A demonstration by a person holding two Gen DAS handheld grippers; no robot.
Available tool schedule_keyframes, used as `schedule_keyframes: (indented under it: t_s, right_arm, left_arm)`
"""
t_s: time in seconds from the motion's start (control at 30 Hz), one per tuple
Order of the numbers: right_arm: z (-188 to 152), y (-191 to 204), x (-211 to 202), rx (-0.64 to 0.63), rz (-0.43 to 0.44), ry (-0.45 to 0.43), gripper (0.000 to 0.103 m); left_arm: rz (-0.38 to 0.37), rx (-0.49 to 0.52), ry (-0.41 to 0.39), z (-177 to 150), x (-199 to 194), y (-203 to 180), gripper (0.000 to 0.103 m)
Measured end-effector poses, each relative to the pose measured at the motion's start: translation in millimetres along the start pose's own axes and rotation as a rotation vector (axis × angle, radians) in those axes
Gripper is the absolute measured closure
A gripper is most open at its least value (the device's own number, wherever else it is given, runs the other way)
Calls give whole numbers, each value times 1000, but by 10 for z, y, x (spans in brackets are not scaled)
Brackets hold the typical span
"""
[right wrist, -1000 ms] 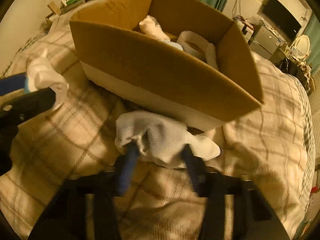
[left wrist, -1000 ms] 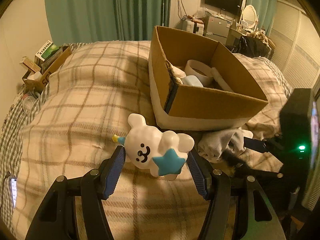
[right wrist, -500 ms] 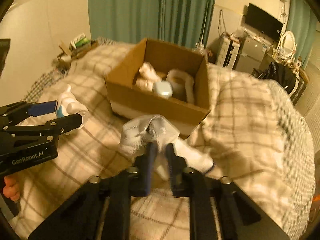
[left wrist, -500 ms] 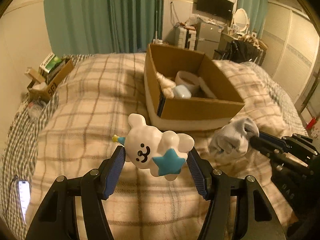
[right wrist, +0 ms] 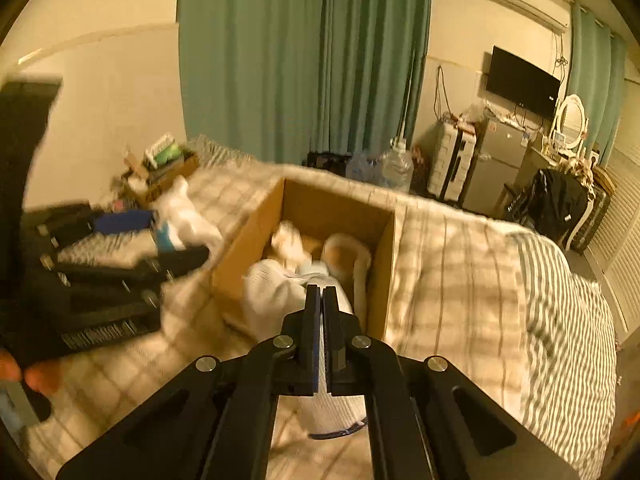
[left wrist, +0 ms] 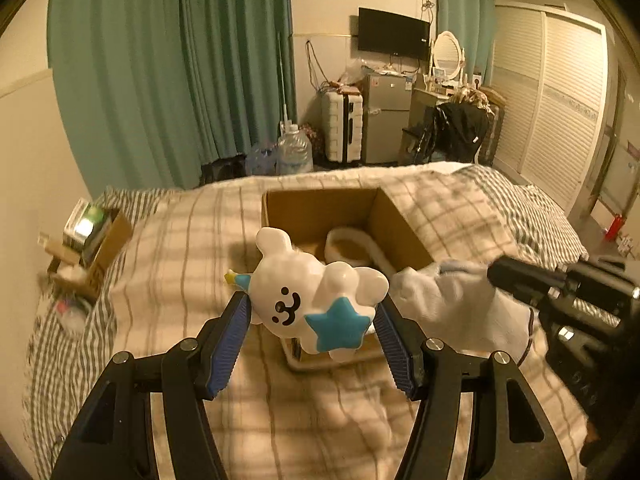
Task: Organize objects
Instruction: 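Carry toy figure and sock into the box and open both tools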
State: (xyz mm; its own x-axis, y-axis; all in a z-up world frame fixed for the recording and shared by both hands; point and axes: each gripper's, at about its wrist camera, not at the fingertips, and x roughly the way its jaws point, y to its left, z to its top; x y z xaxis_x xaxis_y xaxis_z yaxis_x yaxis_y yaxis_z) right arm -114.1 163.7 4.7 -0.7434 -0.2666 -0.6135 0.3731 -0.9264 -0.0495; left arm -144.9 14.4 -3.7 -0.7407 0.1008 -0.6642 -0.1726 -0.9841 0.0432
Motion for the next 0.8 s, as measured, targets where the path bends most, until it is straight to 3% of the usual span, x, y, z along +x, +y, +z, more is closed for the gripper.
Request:
schedule_keyframes:
  t_s: [0.2,0.43,0.63,0.8]
  right_arm:
    - [494,-153,225,11,7,-52,102]
    - [766,-394,821,58,36,-27,102]
    - [820,-457,1394,61,59,24,102]
    - [714,-510,1553,104,82,36,102]
  left_arm:
    - [-13,-2,2,299,336,15,39]
    - [-20,-41,11,492,854,147,39]
    - [-12,-45,37,500,1263,145,39]
    - [-24,-35,42,405,1409,147,37]
